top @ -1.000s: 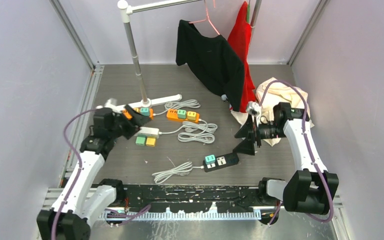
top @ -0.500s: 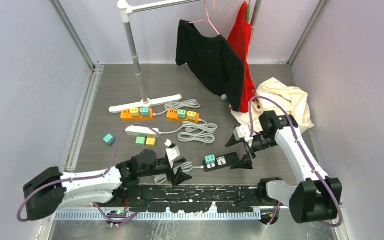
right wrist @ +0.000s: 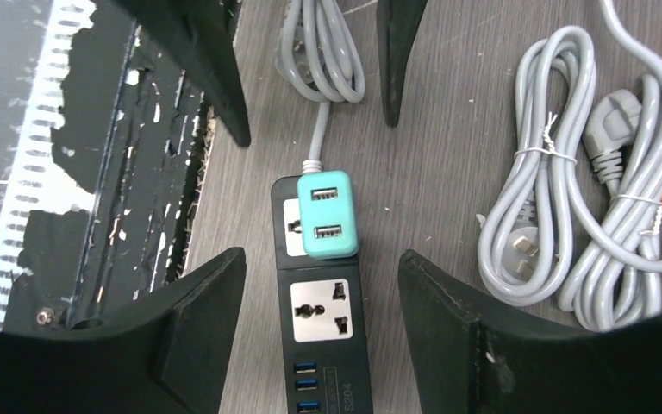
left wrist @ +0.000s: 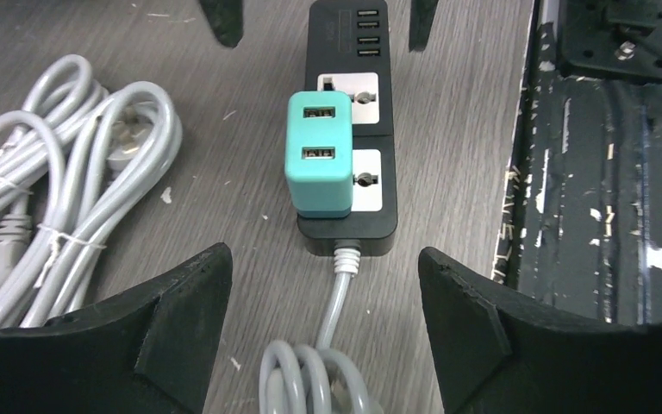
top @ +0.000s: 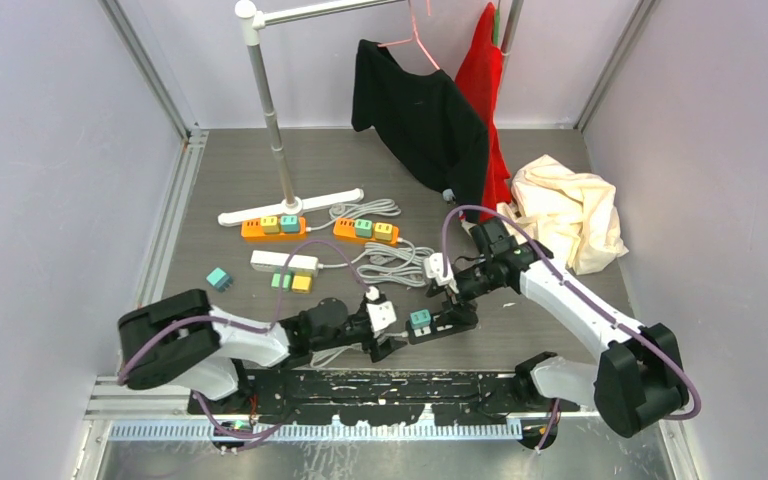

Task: Pull the plug off the socket
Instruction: Remove the plug from the socket.

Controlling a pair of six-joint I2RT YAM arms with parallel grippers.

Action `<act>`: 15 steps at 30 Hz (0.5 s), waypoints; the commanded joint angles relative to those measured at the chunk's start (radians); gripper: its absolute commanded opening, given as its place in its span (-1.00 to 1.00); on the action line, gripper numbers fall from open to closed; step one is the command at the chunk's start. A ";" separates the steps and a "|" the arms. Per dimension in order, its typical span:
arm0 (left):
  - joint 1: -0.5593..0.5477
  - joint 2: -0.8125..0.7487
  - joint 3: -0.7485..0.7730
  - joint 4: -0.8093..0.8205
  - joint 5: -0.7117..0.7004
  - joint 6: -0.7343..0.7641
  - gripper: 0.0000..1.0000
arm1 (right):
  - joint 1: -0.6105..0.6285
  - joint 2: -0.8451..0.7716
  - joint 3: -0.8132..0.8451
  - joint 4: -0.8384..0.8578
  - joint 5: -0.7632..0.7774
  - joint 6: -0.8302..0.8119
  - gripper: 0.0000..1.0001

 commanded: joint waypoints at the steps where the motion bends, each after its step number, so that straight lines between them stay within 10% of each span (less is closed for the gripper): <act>1: -0.021 0.126 0.060 0.199 -0.042 0.049 0.58 | 0.063 0.019 -0.022 0.199 0.087 0.168 0.37; 15: -0.024 0.356 0.092 0.409 -0.049 -0.011 0.57 | 0.147 0.079 -0.067 0.244 0.143 0.152 0.19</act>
